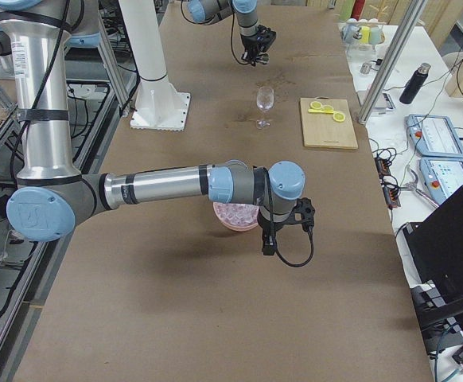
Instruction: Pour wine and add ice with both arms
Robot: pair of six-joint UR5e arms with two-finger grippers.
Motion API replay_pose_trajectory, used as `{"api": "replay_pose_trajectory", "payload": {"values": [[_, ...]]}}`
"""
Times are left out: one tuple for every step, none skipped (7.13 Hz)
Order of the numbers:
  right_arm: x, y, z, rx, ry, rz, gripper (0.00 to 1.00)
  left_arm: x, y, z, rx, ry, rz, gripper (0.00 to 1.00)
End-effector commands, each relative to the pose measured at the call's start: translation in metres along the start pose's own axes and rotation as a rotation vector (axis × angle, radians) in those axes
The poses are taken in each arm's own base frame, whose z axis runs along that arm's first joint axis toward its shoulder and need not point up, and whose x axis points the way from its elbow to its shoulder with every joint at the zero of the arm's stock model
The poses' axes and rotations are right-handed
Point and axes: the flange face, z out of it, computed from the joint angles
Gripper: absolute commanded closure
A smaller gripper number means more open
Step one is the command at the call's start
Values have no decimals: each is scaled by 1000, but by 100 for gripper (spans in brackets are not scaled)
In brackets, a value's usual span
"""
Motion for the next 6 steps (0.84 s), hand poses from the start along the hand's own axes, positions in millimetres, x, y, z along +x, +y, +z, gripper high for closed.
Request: {"api": "replay_pose_trajectory", "payload": {"values": [[-23,1,-20,40,-7,39,0,-41,20,3,151,102,-209,100],[-27,1,-24,50,-9,30,0,-64,35,5,251,104,-296,100],[-27,1,-24,49,-9,29,0,-93,57,19,337,95,-392,100],[-27,1,-25,51,-9,29,0,-125,78,29,453,72,-517,100],[-28,1,-25,51,-5,17,0,-144,94,46,543,19,-632,100],[-40,3,-33,73,-7,3,0,-153,110,70,603,-57,-713,100]]}}
